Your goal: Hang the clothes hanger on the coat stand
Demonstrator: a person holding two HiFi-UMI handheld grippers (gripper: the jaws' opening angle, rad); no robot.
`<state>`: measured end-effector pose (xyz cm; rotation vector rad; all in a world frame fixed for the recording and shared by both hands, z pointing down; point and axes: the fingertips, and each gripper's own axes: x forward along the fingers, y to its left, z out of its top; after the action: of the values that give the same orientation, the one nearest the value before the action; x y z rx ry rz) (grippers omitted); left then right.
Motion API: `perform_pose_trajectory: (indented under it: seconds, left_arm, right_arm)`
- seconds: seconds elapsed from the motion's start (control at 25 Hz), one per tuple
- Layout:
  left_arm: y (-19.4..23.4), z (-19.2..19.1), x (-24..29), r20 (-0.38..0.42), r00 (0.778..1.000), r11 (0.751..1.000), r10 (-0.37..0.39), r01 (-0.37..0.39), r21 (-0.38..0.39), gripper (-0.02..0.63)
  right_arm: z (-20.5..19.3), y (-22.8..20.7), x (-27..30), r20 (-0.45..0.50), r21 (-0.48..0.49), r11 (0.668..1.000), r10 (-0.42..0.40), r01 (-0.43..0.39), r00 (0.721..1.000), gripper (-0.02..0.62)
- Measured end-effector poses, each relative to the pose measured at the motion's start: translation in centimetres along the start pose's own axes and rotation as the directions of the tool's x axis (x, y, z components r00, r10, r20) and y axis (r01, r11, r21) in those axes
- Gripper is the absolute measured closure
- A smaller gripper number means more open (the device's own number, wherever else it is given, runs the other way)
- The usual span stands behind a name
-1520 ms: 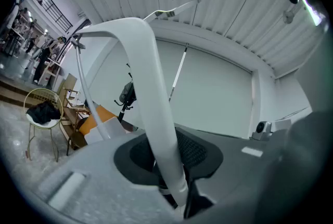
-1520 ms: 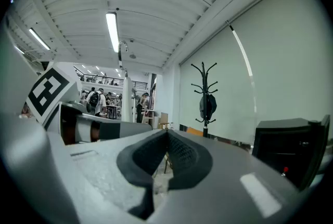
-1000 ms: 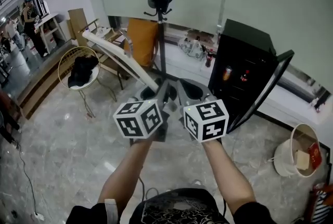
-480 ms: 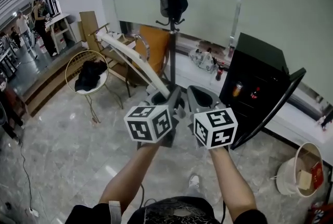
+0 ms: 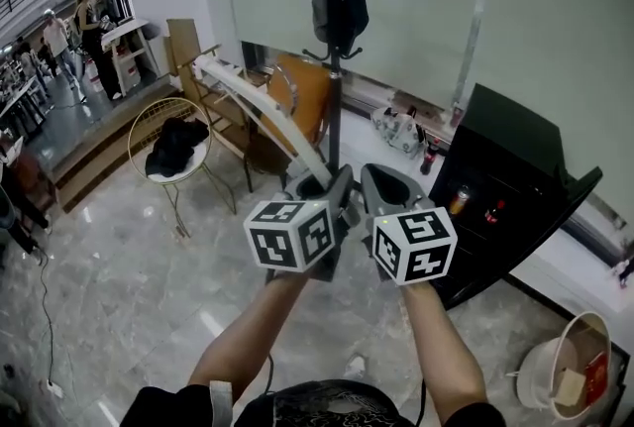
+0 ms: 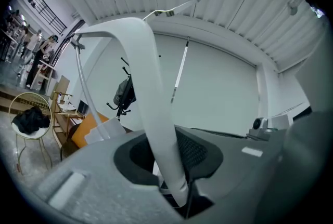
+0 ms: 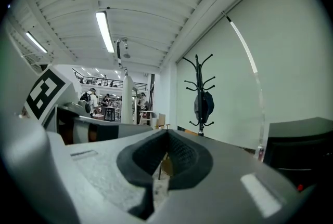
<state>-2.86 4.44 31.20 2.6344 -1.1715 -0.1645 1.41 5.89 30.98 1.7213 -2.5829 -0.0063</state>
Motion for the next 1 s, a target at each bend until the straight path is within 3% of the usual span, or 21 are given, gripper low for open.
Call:
perform_pose_trajectory:
  seconds: [0.52,1.0]
  left_arm:
    - [-1.0,0.2,10.2,0.014,0.997,0.997,0.073,-0.073,0.014,0.506]
    - [0.2,0.6,14.0,0.019,0.992,0.993,0.121,-0.122,0.008,0.506]
  right_arm:
    - [0.3,-9.7,4.2,0.004,0.003,0.997,0.080,-0.080,0.997,0.601]
    - [1.0,-12.7,7.0,0.030,-0.006,0.990,0.139,-0.139,0.990,0.601]
